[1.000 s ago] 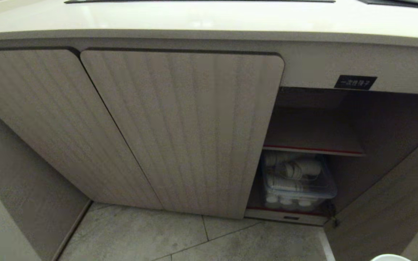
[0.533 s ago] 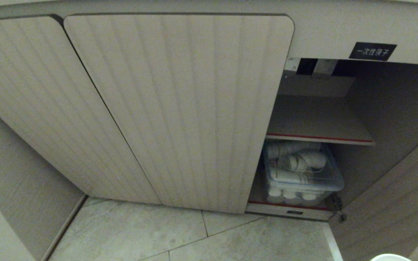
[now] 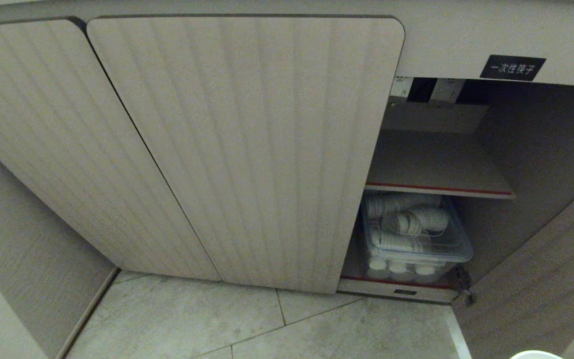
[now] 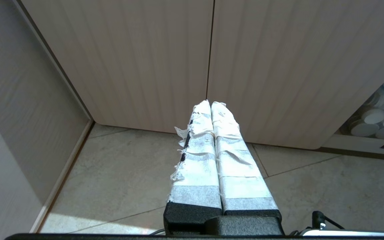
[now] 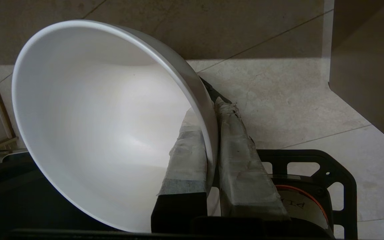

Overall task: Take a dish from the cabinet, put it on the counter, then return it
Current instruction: Put it back into the cabinet

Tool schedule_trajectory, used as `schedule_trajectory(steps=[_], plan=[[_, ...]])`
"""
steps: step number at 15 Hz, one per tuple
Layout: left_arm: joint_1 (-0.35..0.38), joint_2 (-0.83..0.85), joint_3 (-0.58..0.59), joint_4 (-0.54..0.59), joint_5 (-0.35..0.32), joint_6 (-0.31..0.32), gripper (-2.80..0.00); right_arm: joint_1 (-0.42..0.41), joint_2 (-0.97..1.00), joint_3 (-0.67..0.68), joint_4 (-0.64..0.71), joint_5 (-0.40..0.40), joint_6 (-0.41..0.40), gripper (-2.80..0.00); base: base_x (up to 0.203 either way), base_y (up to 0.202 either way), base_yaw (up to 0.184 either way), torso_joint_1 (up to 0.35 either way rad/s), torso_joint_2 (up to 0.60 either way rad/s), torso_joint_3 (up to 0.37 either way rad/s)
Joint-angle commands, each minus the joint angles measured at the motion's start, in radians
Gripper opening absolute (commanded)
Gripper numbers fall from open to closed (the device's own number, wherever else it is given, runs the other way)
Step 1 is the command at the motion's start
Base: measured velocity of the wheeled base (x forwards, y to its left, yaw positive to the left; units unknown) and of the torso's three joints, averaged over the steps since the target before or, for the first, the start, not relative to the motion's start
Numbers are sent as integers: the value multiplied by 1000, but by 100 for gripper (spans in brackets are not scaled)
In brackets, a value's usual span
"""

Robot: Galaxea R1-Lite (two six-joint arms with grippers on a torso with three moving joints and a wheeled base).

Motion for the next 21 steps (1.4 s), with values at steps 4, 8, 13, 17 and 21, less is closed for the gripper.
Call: schedule_trajectory(steps=[4,8,13,17,21], plan=[[0,0,0,0,1,-1,-280,1,1,1,2,0,3,-280,0,0,0,0,0,0],[0,0,0,0,1,-1,-280,0,1,2,2,0,3,-280,0,0,0,0,0,0],[0,0,0,0,1,-1,-280,-1,1,4,2,0,1,-280,0,0,0,0,0,0],[0,0,-1,0,1,-1,-280,-1,0,10,1,0,1,-280,0,0,0,0,0,0],[0,0,-1,0,1,-1,-280,-1,0,11,1,-1,1,-280,0,0,0,0,0,0]])
